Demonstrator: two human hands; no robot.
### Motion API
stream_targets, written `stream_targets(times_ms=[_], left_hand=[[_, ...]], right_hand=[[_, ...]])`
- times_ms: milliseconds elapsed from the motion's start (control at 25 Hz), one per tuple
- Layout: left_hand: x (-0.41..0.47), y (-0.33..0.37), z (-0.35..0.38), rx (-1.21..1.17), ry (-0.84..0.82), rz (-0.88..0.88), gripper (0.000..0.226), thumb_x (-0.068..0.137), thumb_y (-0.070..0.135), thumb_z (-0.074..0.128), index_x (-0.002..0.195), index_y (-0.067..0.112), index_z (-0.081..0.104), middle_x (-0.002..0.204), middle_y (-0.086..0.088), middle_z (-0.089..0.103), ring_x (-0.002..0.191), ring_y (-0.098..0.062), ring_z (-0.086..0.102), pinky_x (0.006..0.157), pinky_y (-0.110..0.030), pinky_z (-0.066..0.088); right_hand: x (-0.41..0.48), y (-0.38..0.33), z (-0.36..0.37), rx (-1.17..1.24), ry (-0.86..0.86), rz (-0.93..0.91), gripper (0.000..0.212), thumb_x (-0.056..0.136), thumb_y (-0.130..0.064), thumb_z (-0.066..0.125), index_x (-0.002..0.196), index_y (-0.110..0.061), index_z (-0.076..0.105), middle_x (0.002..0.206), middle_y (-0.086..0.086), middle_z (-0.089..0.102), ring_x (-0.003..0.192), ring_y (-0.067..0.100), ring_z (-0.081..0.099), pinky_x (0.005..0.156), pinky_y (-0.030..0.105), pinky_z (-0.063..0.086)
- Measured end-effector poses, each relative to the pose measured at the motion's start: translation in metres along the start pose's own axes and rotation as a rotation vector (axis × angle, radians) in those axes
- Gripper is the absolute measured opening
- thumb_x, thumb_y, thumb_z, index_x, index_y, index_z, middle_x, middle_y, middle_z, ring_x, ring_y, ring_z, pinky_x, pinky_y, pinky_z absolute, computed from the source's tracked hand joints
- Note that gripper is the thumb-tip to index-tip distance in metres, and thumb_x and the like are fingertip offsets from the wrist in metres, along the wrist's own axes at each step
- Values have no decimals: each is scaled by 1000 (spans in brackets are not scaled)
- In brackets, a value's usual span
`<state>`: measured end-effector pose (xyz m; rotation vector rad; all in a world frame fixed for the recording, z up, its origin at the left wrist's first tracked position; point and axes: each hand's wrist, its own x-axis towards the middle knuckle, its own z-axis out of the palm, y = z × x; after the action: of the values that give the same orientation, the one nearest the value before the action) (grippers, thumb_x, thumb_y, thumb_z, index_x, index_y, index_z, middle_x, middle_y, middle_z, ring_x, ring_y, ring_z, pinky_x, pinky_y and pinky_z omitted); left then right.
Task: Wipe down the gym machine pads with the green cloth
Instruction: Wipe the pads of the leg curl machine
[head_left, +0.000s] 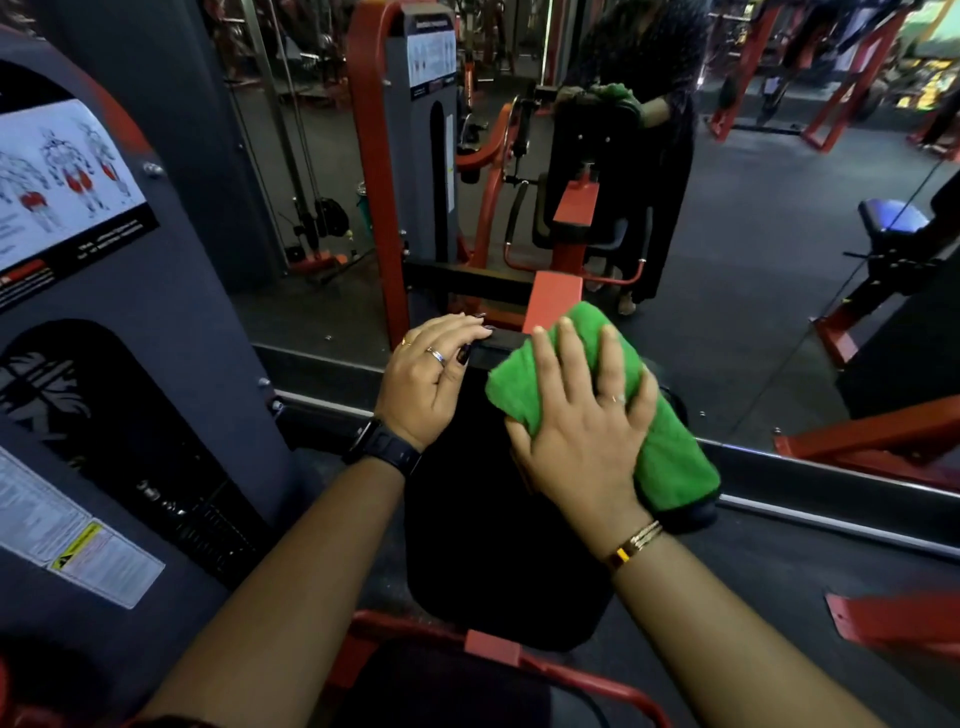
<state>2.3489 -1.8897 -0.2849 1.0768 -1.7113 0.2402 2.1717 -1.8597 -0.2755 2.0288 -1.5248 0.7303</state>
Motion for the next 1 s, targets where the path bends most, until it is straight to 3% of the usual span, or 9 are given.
stream_targets(times_ms=[80,280,360,520,600,720,760,920,1000], left_hand=[[1,2,0,19,5,-14,33,91,12,39,109,7,66,116,-6,65,115,-18,55,103,-30,38],[21,5,-5,131,-245,212,35,87,15,42,113,14,65,118,-3,66,113,-19,59,99,-36,44],[34,0,-10,108,-372,251,35,90,19,41,116,17,64,119,-2,65,114,-18,59,96,-36,47],[30,-9,-11,44,-355,239,38,95,26,35,119,16,63,123,-2,63,118,-18,56,99,-35,45],[24,-9,-9,44,-323,244,39,96,28,34,120,16,63,123,-1,63,118,-18,56,101,-34,43],[26,-8,-9,26,-308,233,36,93,22,38,117,16,64,121,-1,64,117,-17,57,101,-31,43],[26,-9,-10,15,-314,227,36,92,19,39,117,15,65,121,-2,65,116,-18,58,101,-29,42],[28,-11,-11,0,-343,245,36,91,16,41,117,11,64,122,-5,64,116,-21,57,101,-32,42],[26,-12,-10,4,-329,245,36,90,17,41,117,12,64,122,-5,63,117,-20,57,100,-35,44]], right_hand=[[5,14,-3,-7,2,-83,80,73,-59,41,144,-25,33,149,1,38,137,29,29,102,51,23],[-19,21,4,158,98,333,85,63,-53,47,139,-16,32,151,8,31,138,30,21,102,49,22],[-16,5,14,34,90,181,81,70,-54,44,141,-15,31,151,9,27,139,32,19,106,47,16],[-94,15,62,-331,24,-584,80,82,-54,48,148,-16,25,156,8,17,144,33,9,109,49,15],[-113,32,68,-323,37,-584,78,80,-43,47,150,-18,21,158,4,10,145,30,5,110,47,15],[-77,2,55,-240,201,-253,71,86,-43,43,149,-18,24,157,5,14,144,30,11,112,48,15],[-61,-15,54,-219,216,-237,70,87,-44,43,149,-17,26,156,5,17,143,30,14,111,48,15],[-79,-25,77,-274,128,-694,61,86,-21,38,146,-15,32,154,1,23,143,27,11,111,46,16],[-101,3,74,-274,94,-710,63,83,-15,37,147,-17,32,155,-1,22,145,25,10,111,45,18]])
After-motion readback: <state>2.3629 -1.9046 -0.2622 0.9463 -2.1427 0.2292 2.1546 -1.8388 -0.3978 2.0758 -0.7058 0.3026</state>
